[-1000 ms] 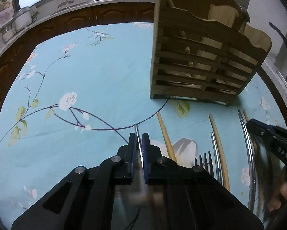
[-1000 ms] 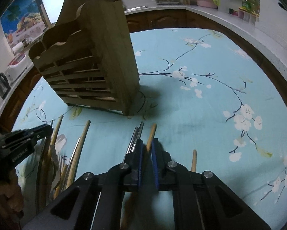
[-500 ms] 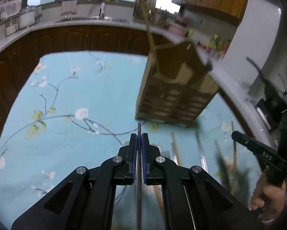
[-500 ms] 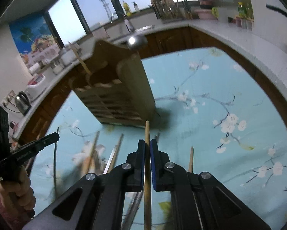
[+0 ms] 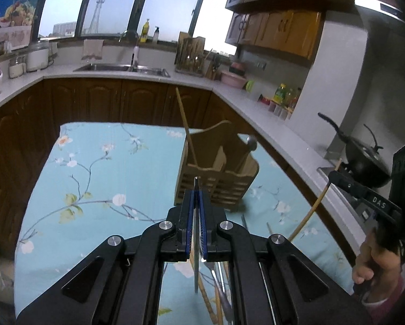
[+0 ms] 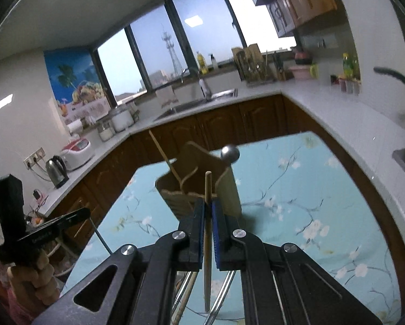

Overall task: Organize utensils
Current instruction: 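Carry the chopstick with the right gripper while the left gripper carries the metal utensil into the holder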

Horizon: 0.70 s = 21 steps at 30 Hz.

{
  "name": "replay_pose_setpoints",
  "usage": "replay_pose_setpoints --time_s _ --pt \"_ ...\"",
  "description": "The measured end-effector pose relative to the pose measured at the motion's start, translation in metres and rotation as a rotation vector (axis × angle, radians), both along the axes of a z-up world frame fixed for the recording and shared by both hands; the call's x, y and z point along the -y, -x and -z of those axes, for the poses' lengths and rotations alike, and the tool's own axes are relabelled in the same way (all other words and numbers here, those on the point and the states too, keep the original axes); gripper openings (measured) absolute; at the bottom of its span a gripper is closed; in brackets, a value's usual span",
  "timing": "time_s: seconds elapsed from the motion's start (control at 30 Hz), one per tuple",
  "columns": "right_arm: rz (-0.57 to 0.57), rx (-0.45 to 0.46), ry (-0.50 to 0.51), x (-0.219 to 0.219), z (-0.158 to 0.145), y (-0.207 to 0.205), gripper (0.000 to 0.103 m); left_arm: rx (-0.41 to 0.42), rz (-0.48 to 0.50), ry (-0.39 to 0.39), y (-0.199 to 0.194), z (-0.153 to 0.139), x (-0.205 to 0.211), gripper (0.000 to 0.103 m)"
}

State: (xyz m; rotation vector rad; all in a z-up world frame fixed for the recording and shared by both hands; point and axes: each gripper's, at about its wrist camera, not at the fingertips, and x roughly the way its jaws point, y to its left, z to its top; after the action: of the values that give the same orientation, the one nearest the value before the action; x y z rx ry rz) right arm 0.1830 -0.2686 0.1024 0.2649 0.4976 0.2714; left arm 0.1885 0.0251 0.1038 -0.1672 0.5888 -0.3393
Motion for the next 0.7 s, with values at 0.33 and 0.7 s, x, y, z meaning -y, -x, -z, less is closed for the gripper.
replay_pose_setpoints --time_s 0.33,0.7 --pt "0.015 0.047 -0.022 0.006 -0.012 0.000 0.006 0.050 -0.001 0.017 0.005 -0.017 -0.001 0.004" --pt "0.029 0.111 -0.047 0.013 -0.033 -0.015 0.006 0.136 -0.023 0.047 -0.007 -0.049 -0.005 0.004"
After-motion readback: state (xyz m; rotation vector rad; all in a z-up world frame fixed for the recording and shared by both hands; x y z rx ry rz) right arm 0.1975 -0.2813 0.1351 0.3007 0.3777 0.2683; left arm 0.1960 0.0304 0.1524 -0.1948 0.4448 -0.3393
